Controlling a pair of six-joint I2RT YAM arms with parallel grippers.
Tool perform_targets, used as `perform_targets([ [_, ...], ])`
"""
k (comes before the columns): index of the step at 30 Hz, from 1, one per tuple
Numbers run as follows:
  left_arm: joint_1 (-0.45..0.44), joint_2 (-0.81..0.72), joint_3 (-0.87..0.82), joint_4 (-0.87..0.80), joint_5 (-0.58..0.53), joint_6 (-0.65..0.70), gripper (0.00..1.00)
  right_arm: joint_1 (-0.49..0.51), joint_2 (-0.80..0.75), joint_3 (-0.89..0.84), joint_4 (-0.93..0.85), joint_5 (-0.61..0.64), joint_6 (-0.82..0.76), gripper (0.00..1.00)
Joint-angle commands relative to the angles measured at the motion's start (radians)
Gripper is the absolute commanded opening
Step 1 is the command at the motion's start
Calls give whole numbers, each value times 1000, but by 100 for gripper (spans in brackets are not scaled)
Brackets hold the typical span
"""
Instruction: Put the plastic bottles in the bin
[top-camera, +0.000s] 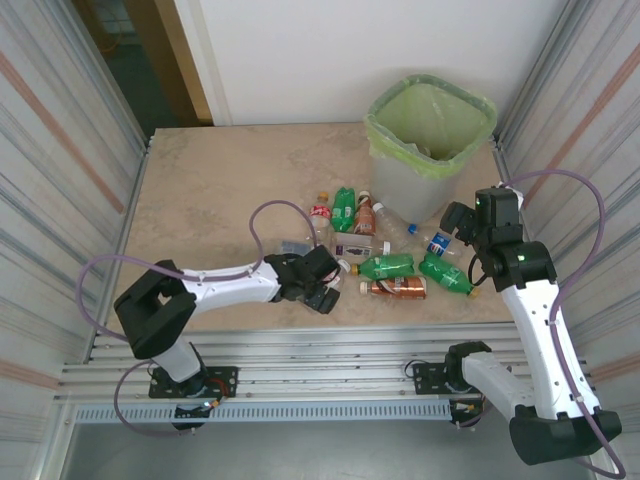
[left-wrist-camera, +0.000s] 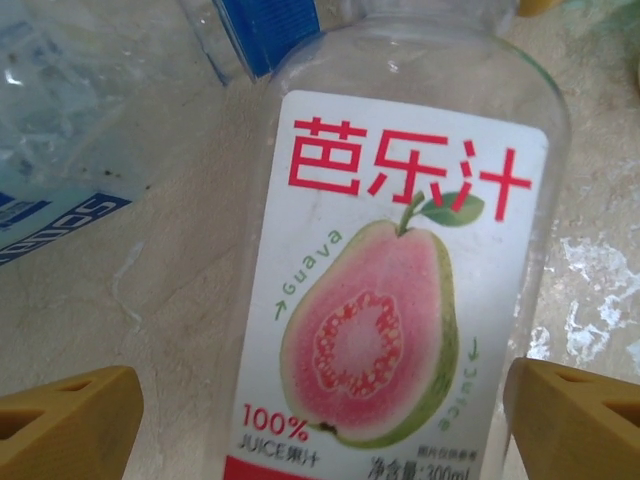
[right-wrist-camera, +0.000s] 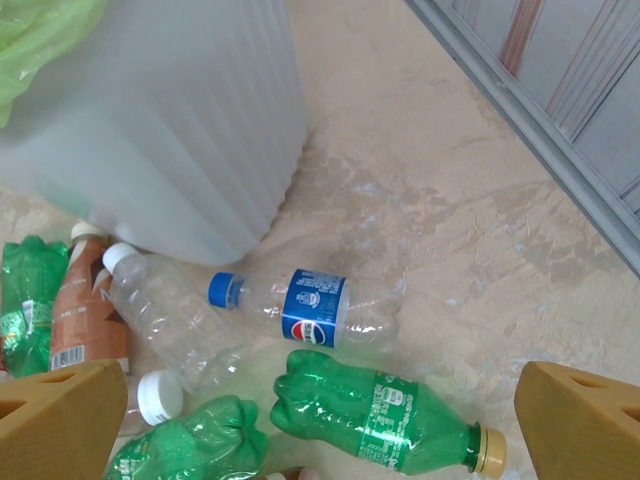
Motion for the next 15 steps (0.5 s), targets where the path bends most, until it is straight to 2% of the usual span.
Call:
perform_targets([
  [1,5,41,38,-27,8,-8,92,6,6,-7,10,0,25,98],
  [3,5,63,48,-36,10,-6,89,5,7,-6,10,1,24,98],
  [12,4,115,58,-36,8,-4,87,5,18,-5,13,-3,21,98],
  [15,4,130,58,-36,5,1,83,5,19,-6,16,-8,23,98],
])
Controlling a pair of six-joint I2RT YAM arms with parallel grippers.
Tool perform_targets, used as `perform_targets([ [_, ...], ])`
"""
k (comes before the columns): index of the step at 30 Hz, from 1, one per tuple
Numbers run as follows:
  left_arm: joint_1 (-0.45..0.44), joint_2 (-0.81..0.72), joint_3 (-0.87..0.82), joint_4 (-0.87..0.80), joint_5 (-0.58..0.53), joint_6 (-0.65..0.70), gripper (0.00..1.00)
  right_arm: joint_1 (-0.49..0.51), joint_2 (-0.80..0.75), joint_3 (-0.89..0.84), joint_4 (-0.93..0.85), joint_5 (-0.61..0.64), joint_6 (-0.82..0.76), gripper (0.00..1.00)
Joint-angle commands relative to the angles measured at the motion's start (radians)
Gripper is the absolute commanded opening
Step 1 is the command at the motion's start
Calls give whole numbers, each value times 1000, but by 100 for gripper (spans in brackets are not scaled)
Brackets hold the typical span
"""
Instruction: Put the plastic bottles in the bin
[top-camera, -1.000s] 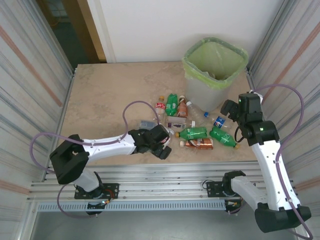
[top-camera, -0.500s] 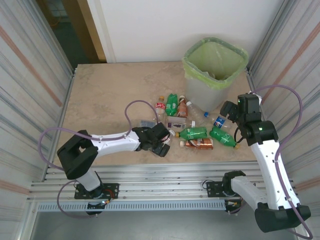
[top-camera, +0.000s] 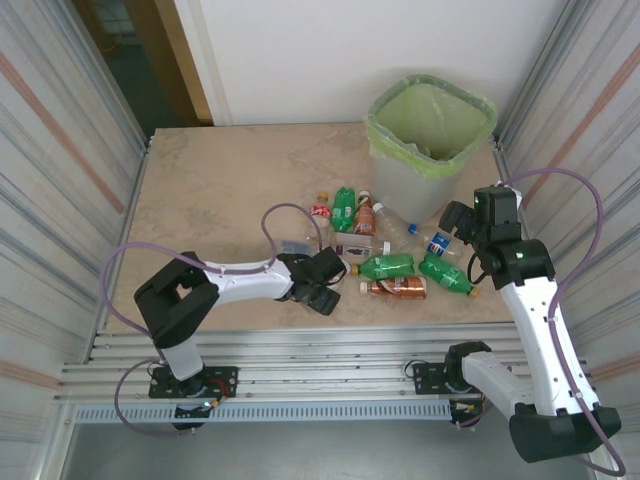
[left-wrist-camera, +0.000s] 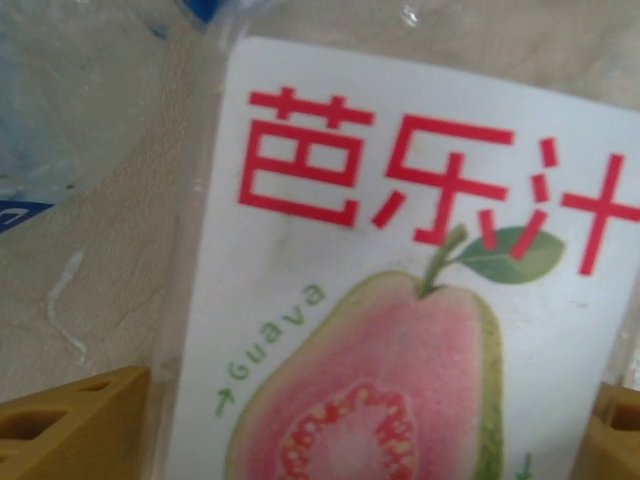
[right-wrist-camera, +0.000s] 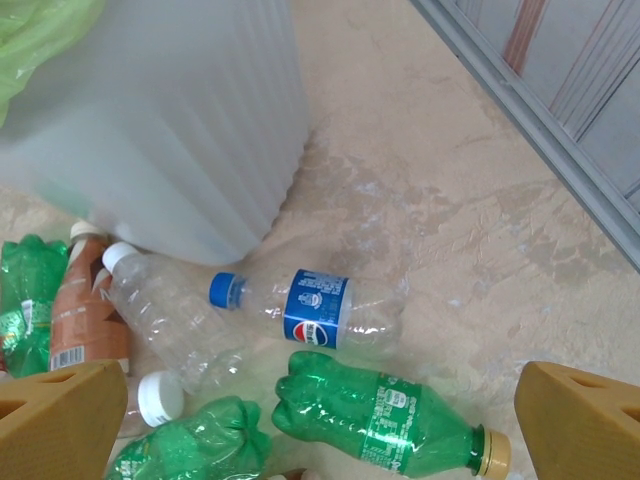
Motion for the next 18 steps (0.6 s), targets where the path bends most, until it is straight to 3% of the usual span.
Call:
perform_targets([
  [1,3,26,18,-21,-4,1,80,6,6,-8,11,-6,22,98],
  [10,4,6,20,-21,-13,8,66,5,6,-5,13,-15,31,98],
  [18,3,-71,24,-8,-33,37,62,7,0,-12,22,-45,49,98],
])
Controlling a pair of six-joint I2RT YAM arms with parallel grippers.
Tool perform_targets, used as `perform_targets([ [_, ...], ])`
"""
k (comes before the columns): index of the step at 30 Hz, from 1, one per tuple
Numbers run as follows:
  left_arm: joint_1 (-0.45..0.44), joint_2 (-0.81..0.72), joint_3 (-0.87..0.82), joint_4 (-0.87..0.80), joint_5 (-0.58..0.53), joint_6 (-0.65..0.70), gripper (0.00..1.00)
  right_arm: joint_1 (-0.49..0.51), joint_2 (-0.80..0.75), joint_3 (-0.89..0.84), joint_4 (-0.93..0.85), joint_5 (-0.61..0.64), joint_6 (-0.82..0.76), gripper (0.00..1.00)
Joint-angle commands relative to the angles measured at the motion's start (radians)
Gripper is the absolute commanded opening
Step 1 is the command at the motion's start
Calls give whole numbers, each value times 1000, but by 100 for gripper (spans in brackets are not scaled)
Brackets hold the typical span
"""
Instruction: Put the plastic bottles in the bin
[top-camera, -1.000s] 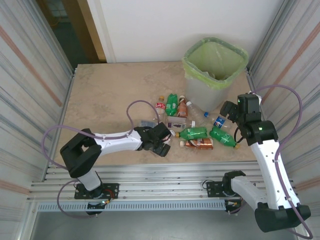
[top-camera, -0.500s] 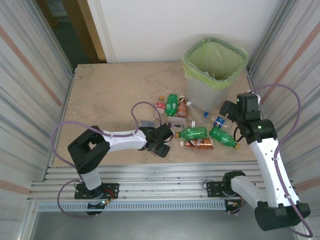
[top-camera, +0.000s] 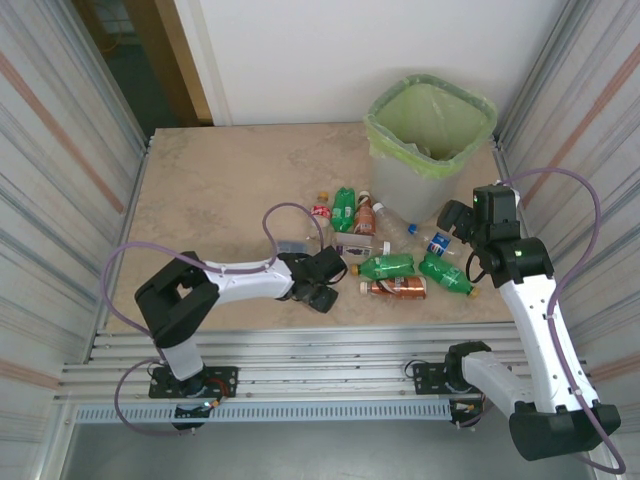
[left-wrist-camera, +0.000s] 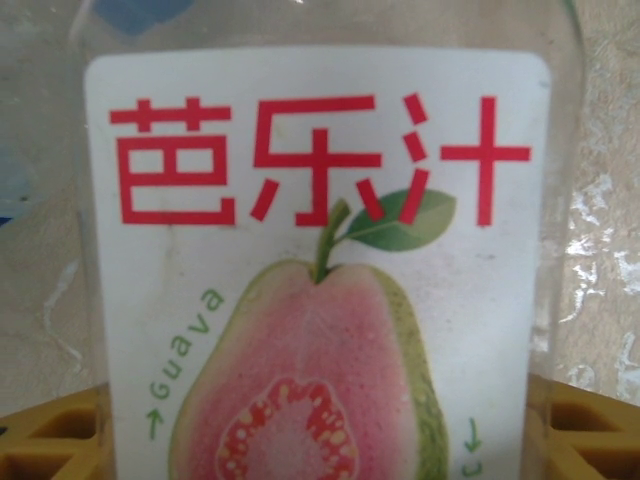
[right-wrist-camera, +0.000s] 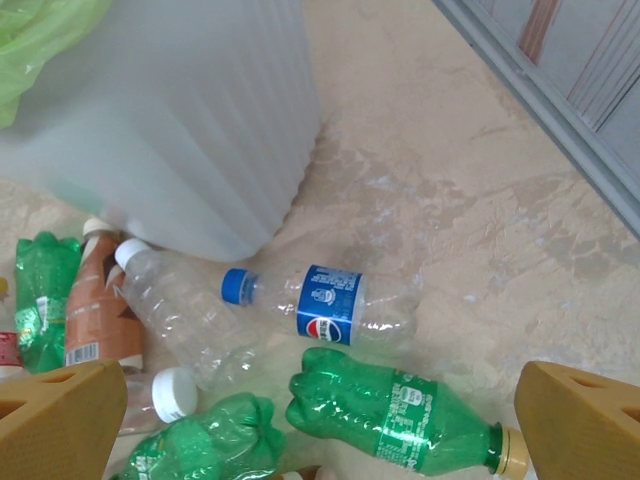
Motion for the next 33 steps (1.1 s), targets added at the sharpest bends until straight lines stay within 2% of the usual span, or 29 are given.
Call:
perform_targets([
  [1,4,-77,14,0,-41,26,62,7,-11,-11,18,-25,27,98],
  [14,4,-343,-54,154,-100,56,58,49,-45,14,118,-238,58,98],
  [25,65,-525,-150,364,-121,116,58,302,16,50,298,-315,41,98],
  [33,118,-557,-164,418,-91,149,58,410,196,68,469,-500,33,98],
])
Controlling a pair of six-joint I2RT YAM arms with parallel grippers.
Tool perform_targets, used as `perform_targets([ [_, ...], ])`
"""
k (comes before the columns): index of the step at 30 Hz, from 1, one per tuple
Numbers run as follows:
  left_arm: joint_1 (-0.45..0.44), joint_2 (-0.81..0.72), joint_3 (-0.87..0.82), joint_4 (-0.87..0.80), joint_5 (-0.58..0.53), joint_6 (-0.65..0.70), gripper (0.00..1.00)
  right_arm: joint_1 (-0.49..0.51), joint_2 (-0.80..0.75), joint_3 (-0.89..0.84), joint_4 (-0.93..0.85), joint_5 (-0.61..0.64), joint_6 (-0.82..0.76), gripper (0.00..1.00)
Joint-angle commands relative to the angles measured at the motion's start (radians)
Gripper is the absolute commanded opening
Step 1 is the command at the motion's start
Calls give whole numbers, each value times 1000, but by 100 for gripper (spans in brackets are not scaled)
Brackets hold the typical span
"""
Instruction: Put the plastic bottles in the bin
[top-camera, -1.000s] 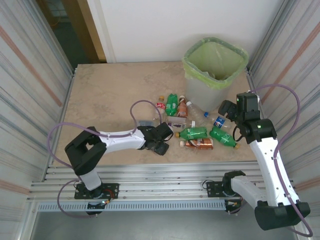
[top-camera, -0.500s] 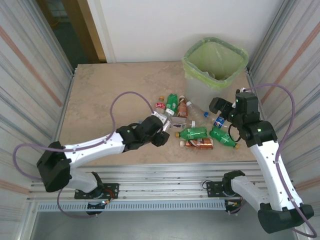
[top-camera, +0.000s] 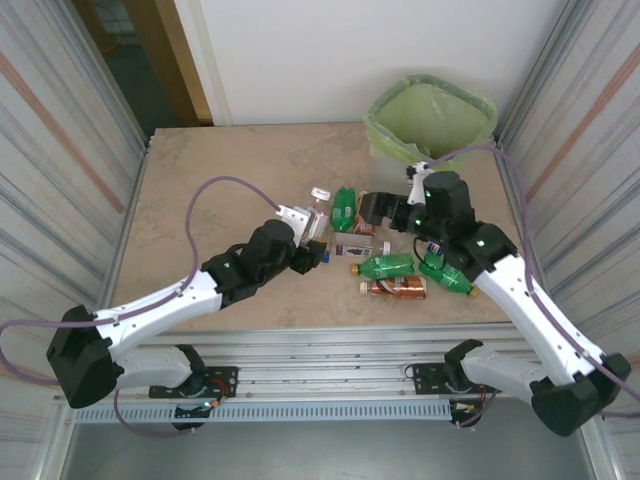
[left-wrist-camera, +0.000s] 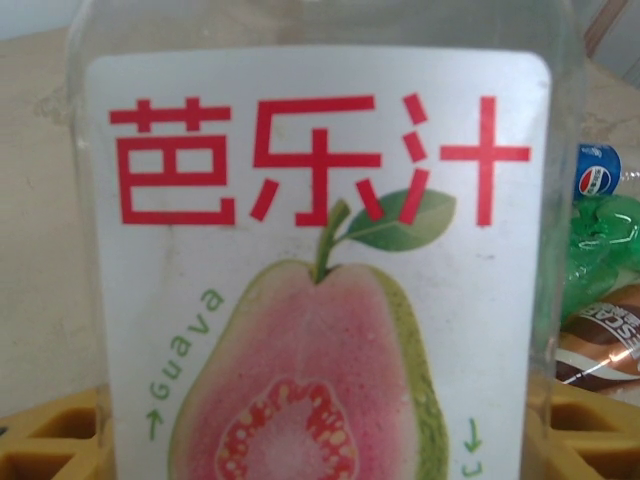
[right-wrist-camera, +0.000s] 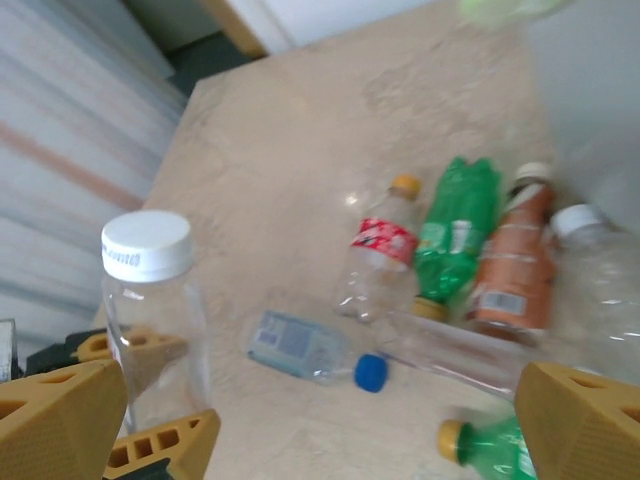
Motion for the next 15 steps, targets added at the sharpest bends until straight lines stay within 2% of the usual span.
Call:
perform_targets([
  [1,13,-28,-7,66,-1,35,58,43,66,36,108,-107,-5,98],
  [11,22,-49,-10,119,34,63,58,142,269,111,221,-207,-1,100],
  [15,22,-68,-17,135,43,69,58,162,329,137,243,-235,3,94],
])
